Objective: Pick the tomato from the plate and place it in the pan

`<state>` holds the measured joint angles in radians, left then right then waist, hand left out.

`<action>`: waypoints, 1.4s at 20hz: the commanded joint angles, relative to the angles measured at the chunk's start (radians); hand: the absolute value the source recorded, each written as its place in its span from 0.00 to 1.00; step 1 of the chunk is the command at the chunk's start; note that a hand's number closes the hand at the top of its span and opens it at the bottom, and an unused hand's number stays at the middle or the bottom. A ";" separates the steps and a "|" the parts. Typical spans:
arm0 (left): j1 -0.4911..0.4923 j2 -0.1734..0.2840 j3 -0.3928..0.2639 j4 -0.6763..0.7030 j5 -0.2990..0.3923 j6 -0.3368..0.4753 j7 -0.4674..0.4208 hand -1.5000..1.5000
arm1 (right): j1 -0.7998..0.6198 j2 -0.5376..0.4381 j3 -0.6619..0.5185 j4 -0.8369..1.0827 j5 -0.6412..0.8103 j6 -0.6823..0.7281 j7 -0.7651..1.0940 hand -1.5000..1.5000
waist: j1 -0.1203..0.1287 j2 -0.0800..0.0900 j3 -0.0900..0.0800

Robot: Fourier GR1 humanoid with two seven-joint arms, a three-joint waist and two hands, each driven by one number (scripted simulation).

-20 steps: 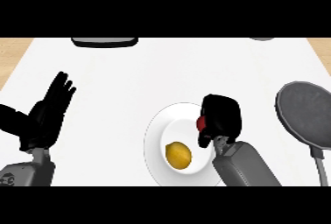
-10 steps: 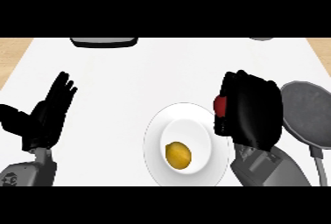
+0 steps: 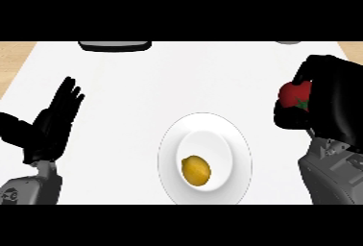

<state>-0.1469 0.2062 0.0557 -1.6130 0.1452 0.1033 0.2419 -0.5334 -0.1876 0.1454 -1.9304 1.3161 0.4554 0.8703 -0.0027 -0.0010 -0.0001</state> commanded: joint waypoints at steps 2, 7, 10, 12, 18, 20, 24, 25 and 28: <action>0.013 0.006 0.002 -0.053 -0.008 0.004 0.036 0.50 | 0.002 -0.081 -0.195 0.025 -0.071 -0.069 -0.079 1.00 | 0.005 0.000 0.001; 0.047 -0.020 -0.008 -0.039 -0.002 -0.013 0.000 0.50 | 0.217 -0.177 -0.362 0.078 -0.163 -0.267 -0.284 1.00 | -0.001 0.001 0.001; -0.029 0.016 0.042 0.034 0.009 -0.029 -0.001 0.50 | 0.251 -0.231 -0.479 0.096 -0.254 -0.283 -0.382 1.00 | -0.007 0.001 0.001; 0.032 -0.039 -0.022 -0.026 -0.042 0.006 -0.019 0.50 | 0.256 -0.237 -0.517 0.208 -0.274 -0.360 -0.450 1.00 | 0.002 0.001 0.001; 0.003 -0.015 0.008 -0.009 -0.025 -0.019 -0.003 0.50 | 0.305 -0.253 -0.574 0.467 -0.373 -0.522 -0.716 1.00 | 0.004 0.002 0.001; -0.030 -0.009 0.028 0.027 0.003 -0.044 0.000 0.50 | 0.166 -0.267 -0.549 0.629 -0.363 -0.534 -0.718 1.00 | 0.012 0.004 0.001; 0.011 -0.029 0.022 0.027 -0.030 -0.023 -0.052 0.50 | 0.143 -0.274 -0.555 0.868 -0.341 -0.675 -0.845 1.00 | 0.016 0.004 0.001; 0.000 -0.016 0.033 0.010 0.003 -0.053 -0.004 0.50 | 0.121 -0.283 -0.554 0.894 -0.339 -0.686 -0.834 1.00 | 0.012 0.003 0.001; 0.007 -0.038 0.019 0.049 -0.026 -0.037 -0.063 0.50 | 0.090 -0.263 -0.580 1.024 -0.341 -0.690 -0.794 1.00 | 0.018 0.006 0.001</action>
<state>-0.1675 0.1835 0.0791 -1.5760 0.1305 0.0680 0.2197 -0.4001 -0.4649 -0.4101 -1.0539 0.9888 -0.1967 0.0702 0.0126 0.0042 0.0009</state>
